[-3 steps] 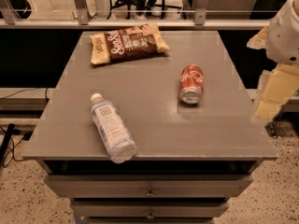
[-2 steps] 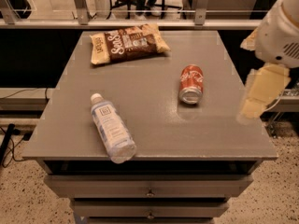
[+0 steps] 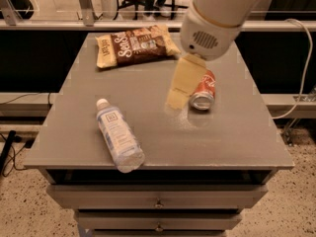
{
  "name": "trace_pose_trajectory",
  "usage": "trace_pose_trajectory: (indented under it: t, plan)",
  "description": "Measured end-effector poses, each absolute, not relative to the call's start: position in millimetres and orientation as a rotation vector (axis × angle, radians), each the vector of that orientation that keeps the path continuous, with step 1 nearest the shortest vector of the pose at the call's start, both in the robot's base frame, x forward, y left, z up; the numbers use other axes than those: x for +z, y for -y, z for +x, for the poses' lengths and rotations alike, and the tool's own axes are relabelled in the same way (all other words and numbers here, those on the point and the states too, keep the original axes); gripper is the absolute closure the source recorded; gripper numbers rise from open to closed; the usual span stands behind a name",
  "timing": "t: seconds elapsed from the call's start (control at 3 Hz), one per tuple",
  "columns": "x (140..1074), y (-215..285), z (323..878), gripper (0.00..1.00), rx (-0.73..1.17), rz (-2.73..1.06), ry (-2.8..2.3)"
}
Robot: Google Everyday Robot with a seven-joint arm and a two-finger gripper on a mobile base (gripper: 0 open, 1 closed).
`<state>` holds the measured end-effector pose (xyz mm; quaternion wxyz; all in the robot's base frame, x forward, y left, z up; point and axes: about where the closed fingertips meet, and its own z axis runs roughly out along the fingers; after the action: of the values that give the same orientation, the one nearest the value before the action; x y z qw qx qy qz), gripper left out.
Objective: Place blue plastic bottle upright
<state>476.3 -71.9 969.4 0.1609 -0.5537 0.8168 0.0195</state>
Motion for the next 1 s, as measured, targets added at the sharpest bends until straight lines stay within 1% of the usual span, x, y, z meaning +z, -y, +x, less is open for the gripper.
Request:
trace_pose_trajectory:
  t: [0.67,1.0]
  plan:
    - [949.7,-41.3,492.7,0.00,0.170,-1.349,-2.473]
    - [934.1,-67.8,492.4,0.00,0.230,-1.189,-2.566]
